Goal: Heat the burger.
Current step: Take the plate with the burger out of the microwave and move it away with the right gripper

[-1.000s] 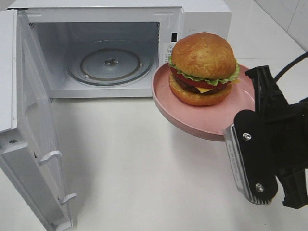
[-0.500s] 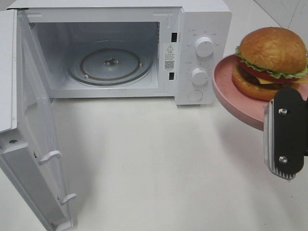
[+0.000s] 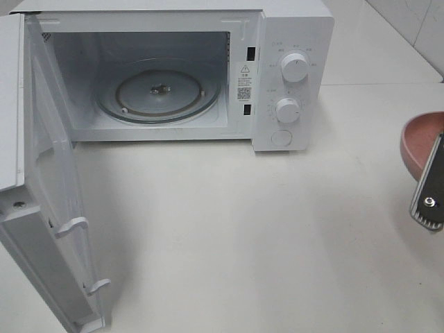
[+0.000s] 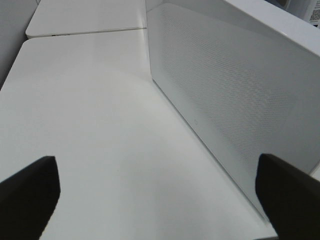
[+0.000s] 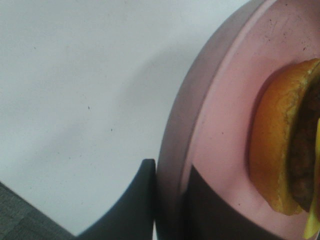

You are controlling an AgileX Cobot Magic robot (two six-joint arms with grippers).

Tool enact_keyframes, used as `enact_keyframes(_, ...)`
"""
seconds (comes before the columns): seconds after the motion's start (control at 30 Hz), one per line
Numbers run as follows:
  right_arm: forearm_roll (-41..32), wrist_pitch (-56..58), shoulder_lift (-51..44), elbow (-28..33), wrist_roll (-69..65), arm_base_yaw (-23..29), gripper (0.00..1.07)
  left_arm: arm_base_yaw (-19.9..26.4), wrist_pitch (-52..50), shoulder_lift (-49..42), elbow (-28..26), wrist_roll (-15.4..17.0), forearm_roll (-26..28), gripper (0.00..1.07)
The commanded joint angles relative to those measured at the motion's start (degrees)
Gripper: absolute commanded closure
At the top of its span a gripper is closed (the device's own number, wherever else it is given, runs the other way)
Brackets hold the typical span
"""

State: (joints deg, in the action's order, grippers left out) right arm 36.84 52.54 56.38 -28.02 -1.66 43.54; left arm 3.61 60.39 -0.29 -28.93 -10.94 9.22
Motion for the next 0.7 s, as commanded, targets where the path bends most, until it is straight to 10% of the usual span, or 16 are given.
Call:
enact_keyframes(0.03,3.72,3.38,-0.86,-0.57,-4.3,-0.17,1.04,0.34,-0.63,-0.97,0.06,0.06,0.34,0.07)
enact_keyframes(0.7,12.2,3.67,15.41,-0.34,-41.65,-0.17,1.03,0.34,-0.63,-0.97,0.06,0.06,0.34,0.07)
